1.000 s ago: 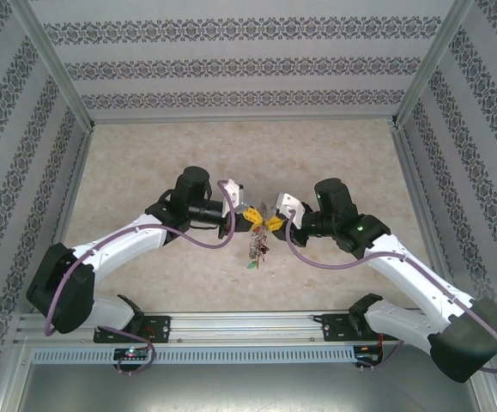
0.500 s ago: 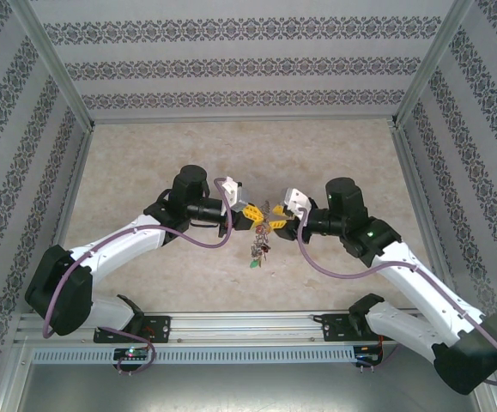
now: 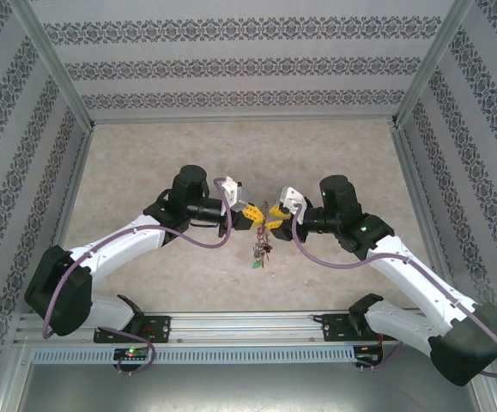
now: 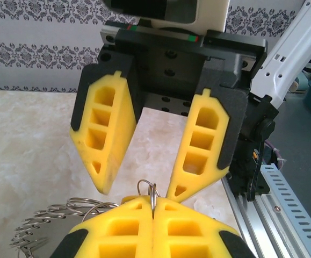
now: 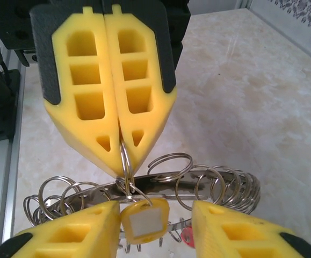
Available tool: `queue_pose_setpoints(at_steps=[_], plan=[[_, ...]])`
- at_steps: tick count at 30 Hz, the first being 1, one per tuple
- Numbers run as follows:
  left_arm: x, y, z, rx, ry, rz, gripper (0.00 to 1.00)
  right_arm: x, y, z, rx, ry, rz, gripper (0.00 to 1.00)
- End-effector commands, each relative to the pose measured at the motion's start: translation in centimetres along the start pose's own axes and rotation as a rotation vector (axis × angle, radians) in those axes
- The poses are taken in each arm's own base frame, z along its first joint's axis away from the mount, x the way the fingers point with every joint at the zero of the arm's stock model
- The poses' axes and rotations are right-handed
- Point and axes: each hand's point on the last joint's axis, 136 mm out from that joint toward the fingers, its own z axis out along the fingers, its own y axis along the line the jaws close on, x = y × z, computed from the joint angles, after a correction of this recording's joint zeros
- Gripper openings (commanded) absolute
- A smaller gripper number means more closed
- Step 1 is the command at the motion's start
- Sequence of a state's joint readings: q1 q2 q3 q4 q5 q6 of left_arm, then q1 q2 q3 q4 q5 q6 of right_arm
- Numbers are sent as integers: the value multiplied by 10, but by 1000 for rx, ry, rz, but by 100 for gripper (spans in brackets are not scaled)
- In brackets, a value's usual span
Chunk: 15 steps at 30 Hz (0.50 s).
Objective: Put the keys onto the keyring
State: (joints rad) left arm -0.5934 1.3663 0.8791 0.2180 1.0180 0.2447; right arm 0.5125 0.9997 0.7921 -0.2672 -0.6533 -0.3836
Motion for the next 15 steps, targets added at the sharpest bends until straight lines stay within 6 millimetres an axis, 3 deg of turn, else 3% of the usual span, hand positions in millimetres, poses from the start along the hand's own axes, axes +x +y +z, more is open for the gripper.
queue_pose_setpoints(at_steps=[1,8,15], plan=[[-26,-1,-7,-8,-60,75,0,-21,5,-9,-4,-67,-35,43],[-27,0,-6,-7,-59,74,0,-22,6,-5,-18,-79,-8,44],[-30,0,-7,-7,-65,81,0,-17,4,9,-39,-46,3,34]])
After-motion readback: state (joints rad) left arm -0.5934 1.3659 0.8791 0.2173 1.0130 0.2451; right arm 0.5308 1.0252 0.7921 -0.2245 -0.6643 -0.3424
